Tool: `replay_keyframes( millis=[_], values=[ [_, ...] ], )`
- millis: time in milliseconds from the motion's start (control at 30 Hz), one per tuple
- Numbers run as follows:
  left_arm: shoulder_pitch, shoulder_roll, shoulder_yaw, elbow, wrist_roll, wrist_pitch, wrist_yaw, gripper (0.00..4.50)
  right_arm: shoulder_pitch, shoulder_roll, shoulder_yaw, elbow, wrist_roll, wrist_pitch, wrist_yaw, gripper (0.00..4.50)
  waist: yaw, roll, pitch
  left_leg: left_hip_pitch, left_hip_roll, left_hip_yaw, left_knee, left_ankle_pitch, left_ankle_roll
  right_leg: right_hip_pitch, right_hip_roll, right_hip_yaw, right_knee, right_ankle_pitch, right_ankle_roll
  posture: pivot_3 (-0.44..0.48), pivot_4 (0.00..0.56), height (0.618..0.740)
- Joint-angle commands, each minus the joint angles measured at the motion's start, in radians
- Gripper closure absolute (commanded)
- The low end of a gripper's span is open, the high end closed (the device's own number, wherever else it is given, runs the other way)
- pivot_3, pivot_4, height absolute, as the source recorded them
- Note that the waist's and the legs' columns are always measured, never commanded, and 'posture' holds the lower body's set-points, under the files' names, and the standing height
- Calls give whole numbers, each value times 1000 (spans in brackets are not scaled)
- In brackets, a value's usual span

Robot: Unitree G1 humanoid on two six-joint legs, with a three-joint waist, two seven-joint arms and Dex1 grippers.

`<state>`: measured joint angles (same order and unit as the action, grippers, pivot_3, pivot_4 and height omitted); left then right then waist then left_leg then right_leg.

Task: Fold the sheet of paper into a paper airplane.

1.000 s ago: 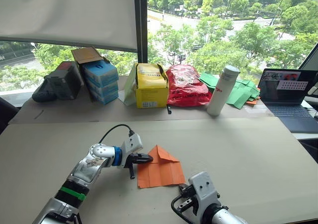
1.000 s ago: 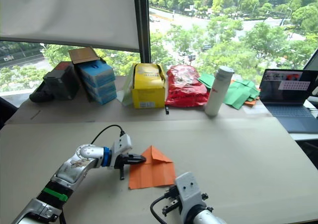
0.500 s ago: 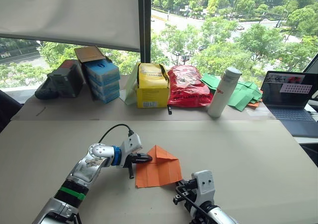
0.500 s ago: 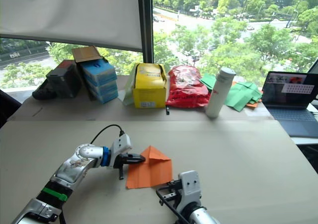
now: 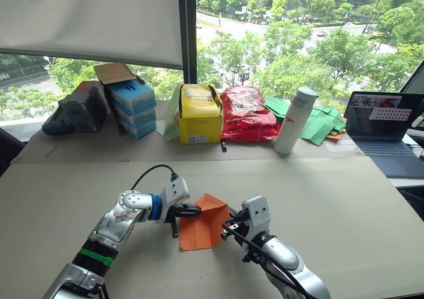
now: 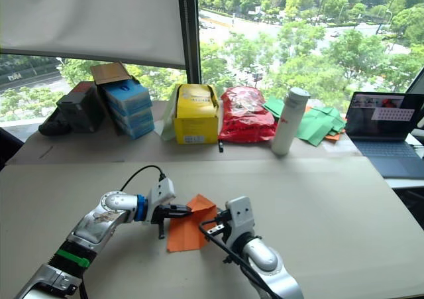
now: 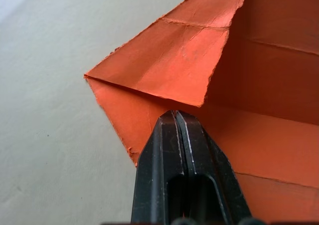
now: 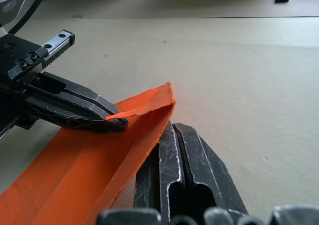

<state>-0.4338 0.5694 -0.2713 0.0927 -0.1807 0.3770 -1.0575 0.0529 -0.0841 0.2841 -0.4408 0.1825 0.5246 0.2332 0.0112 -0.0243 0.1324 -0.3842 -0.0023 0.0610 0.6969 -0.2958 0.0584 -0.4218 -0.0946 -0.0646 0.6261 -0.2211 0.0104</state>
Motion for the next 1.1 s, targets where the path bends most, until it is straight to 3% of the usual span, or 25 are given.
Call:
replay_keyframes(
  millis=[33, 433, 800, 1100],
  values=[
    [3, 23, 0, -40, 15, 39, 1, 4450, -15, -1, 5, -4, 5, -21, 16, 4500, -1, 0, 0, 0, 0, 0, 0, 0, 0, 0, 0, 0, 0, 0, 0, 0, 150, 740],
    [9, 73, 56, -118, -10, 102, 24, 4450, -51, 7, 35, 31, 0, -34, 41, 4500, -9, 2, 2, -1, 0, 0, 0, 1, -1, -2, 1, 1, 1, 0, 0, 0, 150, 740],
    [21, 34, 25, -121, -2, 103, 26, 4450, -86, -1, 55, 30, -4, -18, 52, 4500, -10, 2, 2, -1, 0, 0, 1, 1, -2, -2, 1, 1, 1, 0, 0, 0, 150, 740],
    [2, 9, 2, -61, 13, 72, 15, 4450, -118, -34, 79, -72, 29, 73, 91, 4500, -9, 2, 2, -1, 0, 1, 1, 1, -2, -1, 1, 1, 1, 0, 0, 0, 150, 740]
  ],
)
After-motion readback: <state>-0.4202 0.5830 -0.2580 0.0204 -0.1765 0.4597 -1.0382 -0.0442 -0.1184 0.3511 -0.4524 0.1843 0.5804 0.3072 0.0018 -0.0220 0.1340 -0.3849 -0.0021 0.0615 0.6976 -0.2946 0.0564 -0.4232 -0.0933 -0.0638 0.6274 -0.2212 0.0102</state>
